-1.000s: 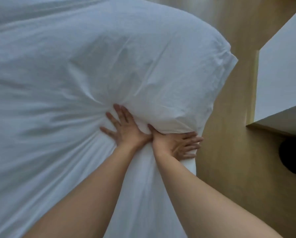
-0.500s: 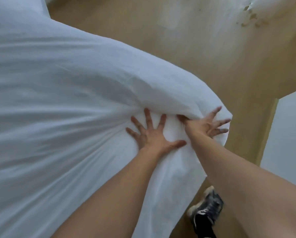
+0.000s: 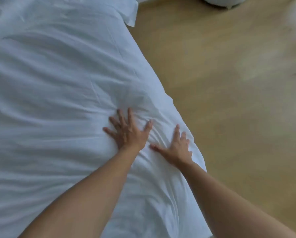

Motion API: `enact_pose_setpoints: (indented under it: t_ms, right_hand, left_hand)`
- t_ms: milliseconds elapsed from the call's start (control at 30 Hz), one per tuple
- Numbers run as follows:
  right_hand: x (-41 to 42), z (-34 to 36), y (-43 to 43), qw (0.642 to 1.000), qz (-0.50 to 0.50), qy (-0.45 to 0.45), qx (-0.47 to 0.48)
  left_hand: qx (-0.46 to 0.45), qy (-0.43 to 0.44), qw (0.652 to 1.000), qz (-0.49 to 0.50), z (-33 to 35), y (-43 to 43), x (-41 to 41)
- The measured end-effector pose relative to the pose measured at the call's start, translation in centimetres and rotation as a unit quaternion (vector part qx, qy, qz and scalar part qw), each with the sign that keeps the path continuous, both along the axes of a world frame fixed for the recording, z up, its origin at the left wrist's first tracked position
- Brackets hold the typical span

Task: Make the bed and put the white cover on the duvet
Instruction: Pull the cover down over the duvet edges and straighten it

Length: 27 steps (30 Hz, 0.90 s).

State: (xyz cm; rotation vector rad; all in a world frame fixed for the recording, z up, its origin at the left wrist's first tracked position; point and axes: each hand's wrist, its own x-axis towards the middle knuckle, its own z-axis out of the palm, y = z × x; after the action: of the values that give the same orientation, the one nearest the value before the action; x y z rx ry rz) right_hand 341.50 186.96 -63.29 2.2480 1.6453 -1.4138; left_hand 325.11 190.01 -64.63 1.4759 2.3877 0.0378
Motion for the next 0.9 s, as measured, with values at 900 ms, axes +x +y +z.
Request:
enact_pose_setpoints:
  t_ms: [900]
  right_hand:
    - [-13.2,0.1,59.2,0.890,0.455,-0.007,0.042]
  left_hand:
    - [-0.079,0.003,0.948,0.309,-3.2,39.4,-7.7]
